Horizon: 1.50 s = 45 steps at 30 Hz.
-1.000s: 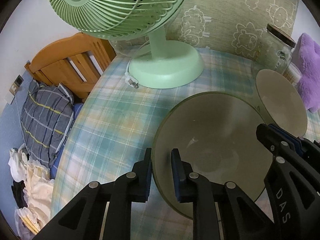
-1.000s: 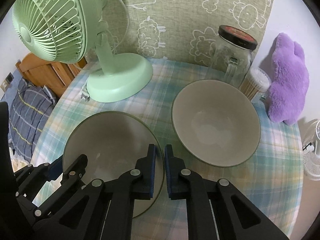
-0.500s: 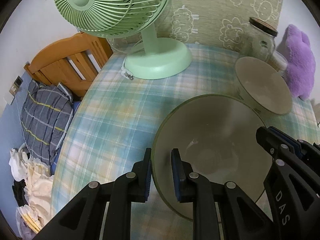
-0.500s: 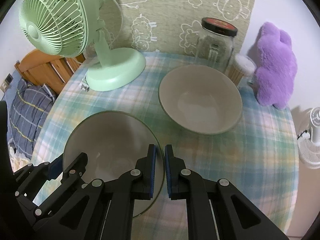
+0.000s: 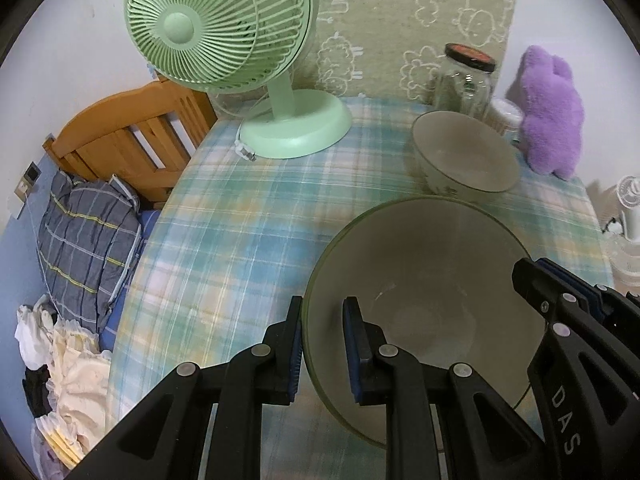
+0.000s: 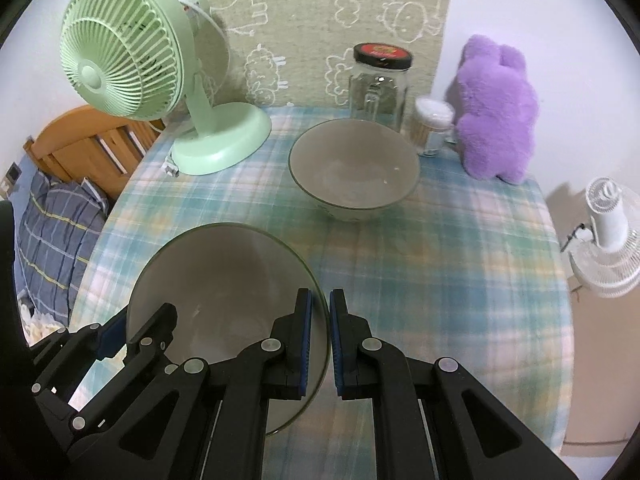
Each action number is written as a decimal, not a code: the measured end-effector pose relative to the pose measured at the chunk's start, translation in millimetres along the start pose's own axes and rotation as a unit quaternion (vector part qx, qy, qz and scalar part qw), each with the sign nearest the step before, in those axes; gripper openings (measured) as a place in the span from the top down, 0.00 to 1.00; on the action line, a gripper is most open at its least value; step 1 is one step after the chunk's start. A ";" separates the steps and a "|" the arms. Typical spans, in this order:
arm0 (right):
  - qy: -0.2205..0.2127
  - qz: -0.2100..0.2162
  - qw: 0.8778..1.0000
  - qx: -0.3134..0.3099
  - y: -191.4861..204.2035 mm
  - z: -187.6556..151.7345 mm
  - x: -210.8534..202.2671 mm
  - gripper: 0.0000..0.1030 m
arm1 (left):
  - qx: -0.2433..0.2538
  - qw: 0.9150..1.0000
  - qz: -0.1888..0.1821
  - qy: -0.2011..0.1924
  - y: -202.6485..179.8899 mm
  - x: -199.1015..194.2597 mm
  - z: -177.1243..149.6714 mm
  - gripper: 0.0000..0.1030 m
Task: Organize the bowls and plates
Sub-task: 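Carry the second bowl with both tools toward the plate stack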
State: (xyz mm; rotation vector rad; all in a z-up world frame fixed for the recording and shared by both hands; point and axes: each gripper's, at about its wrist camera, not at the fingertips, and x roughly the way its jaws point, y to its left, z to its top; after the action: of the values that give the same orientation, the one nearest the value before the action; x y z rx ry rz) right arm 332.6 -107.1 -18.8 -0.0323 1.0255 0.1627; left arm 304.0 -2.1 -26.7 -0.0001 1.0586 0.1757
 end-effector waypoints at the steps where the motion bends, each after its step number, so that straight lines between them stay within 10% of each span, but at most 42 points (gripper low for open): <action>1: -0.002 -0.002 1.000 0.002 -0.6 -2.0 -5.0 0.88 | 0.002 1.000 -0.004 -0.002 0.0 -5.4 -2.5 0.85; 25: -0.032 -0.071 0.995 0.057 4.2 -99.7 -126.9 0.88 | 0.065 0.995 -0.073 -0.025 0.1 -97.5 -87.6 0.85; 45: 0.023 -0.081 0.993 0.081 0.0 -168.9 -116.0 0.88 | 0.080 0.993 -0.083 0.021 -3.9 -81.6 -148.9 0.85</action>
State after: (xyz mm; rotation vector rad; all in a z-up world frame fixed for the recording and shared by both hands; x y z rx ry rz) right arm 130.4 -138.4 -7.6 0.0277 1.0748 -0.0702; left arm 136.6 -30.2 -29.5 0.0521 1.1064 -0.0604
